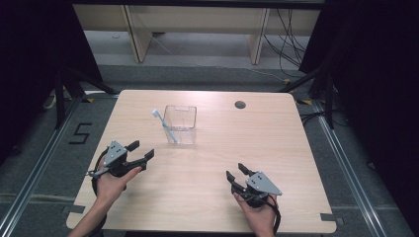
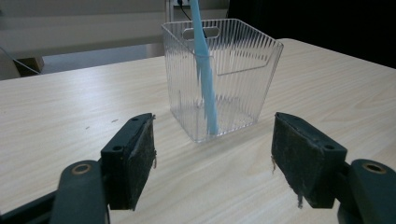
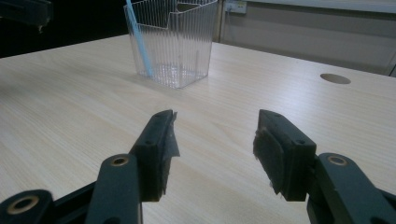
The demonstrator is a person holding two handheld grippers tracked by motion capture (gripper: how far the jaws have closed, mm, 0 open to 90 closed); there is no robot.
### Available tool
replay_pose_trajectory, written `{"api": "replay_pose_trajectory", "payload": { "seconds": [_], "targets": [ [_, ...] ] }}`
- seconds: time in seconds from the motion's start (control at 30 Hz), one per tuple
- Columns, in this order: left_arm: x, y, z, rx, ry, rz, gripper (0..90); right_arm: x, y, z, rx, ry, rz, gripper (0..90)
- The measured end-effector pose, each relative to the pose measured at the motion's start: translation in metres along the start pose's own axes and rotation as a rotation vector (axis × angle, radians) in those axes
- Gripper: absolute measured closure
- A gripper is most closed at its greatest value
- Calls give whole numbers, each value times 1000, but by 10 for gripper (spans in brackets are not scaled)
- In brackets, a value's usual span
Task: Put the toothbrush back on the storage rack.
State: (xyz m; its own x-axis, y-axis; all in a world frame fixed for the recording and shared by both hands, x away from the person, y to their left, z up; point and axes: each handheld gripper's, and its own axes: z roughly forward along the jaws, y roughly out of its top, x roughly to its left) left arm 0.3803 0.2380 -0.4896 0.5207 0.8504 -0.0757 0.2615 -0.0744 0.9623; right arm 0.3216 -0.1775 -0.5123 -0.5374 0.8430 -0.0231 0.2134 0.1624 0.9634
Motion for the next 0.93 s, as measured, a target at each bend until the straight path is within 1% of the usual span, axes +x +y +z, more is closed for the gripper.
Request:
{"api": "replay_pose_trajectory", "payload": {
  "seconds": [0.07,0.1,0.13,0.17,0.2,0.23,0.3,0.33,0.4,0.47,0.5,0.53,0.57,0.63,0.67,0.73,0.83,0.9,0.93],
  "targets": [
    [1,-4,-3,-7,-5,3,296,-1,0,0,-2,3,-5,477],
    [1,-6,-5,0,-2,6,296,0,0,0,0,5,0,477],
    [2,-8,-7,-2,0,4,296,-2,0,0,-7,2,-18,477],
    [3,-10,-9,0,1,4,296,0,0,0,2,7,6,477],
    [4,-12,-10,-5,1,4,296,0,0,0,2,9,10,477],
    [4,-14,-12,3,6,4,296,-2,0,0,-10,-2,-18,477],
    [5,-17,-15,2,8,3,296,0,0,0,3,12,12,477],
    [6,-19,-16,3,8,2,295,-1,0,0,-5,1,-7,477],
    [8,-23,-19,-3,7,8,295,-1,0,0,1,3,-8,476],
    [9,-26,-22,4,14,-5,294,-1,0,0,-5,6,-4,476],
    [9,-27,-24,2,12,-4,294,-1,0,0,-5,3,-5,476],
    [10,-29,-24,-9,11,-12,294,-1,0,0,5,9,-6,476],
    [10,-30,-27,3,15,-8,293,-1,0,1,1,13,-2,476],
    [9,-34,-29,-2,13,-8,292,0,0,0,8,9,-5,476],
    [9,-36,-30,-3,14,-4,292,1,-1,0,10,13,7,476],
    [9,-38,-32,-12,12,-2,292,1,-1,1,12,22,10,475],
    [8,-42,-33,-27,12,-8,292,2,-2,2,-7,26,16,475],
    [8,-44,-33,-40,11,-18,292,0,-2,1,0,11,-11,474],
    [8,-45,-33,-54,11,-12,291,0,-2,2,2,9,-4,474]
  ]
}}
